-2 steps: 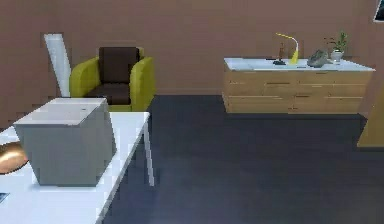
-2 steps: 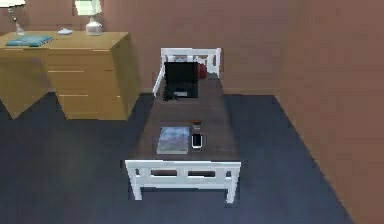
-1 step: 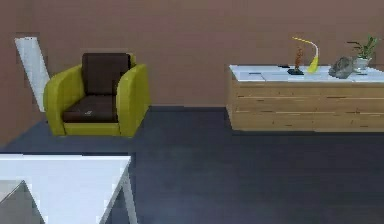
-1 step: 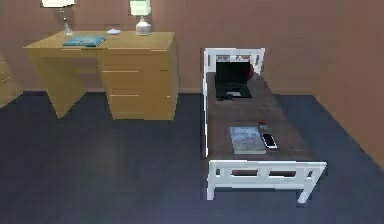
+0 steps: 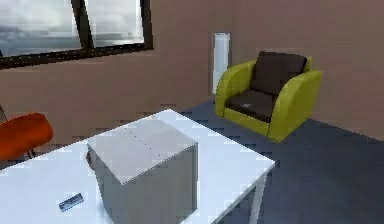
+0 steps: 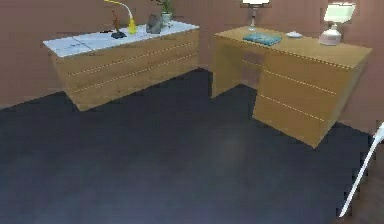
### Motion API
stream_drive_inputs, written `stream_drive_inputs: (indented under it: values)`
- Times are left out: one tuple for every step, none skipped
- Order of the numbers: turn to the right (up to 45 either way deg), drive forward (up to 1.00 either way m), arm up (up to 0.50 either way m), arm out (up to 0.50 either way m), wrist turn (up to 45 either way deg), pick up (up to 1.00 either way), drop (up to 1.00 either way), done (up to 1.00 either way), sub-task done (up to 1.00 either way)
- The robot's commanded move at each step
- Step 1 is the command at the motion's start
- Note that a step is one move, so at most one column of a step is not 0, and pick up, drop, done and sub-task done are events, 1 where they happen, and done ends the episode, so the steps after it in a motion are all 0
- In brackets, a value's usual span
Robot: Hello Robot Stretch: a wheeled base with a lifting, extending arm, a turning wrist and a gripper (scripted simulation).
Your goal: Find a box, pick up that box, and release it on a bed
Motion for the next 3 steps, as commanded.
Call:
stream_drive_inputs:
  values:
    - [-45.0,0.00,0.00,0.00,0.0,0.00,0.00,0.00,0.00]
    - [-45.0,0.00,0.00,0.00,0.0,0.00,0.00,0.00,0.00]
    - [-9.0,0.00,0.00,0.00,0.0,0.00,0.00,0.00,0.00]
